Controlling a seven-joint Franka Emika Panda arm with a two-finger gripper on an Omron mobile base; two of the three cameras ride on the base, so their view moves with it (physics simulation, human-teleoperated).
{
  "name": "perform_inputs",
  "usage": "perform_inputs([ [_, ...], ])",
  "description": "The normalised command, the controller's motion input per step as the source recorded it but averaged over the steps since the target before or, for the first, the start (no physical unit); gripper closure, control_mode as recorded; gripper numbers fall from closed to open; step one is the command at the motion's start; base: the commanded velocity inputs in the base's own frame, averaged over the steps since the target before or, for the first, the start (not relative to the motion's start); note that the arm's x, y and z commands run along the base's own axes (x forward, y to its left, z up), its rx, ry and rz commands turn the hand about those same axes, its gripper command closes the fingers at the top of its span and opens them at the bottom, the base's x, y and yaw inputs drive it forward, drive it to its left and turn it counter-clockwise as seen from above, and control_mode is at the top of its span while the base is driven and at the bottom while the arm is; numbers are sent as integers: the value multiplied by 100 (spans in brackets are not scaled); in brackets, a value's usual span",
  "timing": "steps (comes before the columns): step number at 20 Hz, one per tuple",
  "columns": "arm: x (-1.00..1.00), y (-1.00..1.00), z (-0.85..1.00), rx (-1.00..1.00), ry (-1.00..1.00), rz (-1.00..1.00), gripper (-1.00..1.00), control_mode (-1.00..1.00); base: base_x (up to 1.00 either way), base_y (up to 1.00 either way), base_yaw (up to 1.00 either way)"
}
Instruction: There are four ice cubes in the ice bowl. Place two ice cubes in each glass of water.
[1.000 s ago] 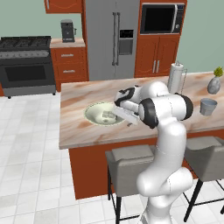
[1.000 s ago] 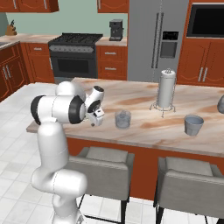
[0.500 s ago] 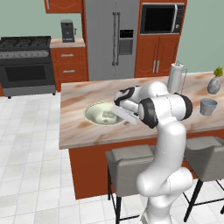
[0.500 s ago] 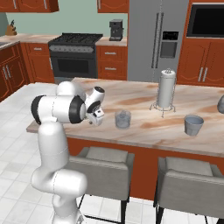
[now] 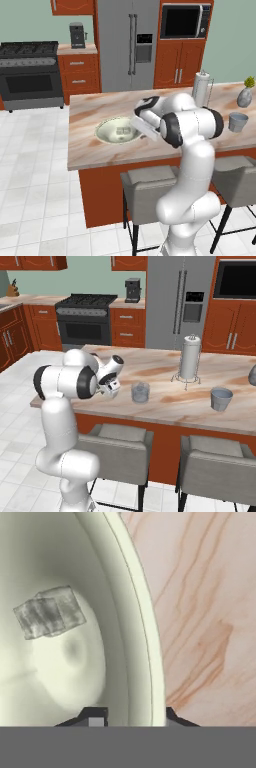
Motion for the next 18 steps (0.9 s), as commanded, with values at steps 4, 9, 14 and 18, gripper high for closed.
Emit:
perform_inputs([
  [4, -8, 0, 26, 0, -17, 0, 100, -100, 0, 0, 0],
  [9, -7, 0, 16, 1, -11, 0, 100, -100, 0, 0, 0],
  [14, -5, 0, 12, 9, -2, -3, 100, -100, 0, 0, 0],
  [18, -7, 0, 18, 19, -1, -5, 100, -100, 0, 0, 0],
])
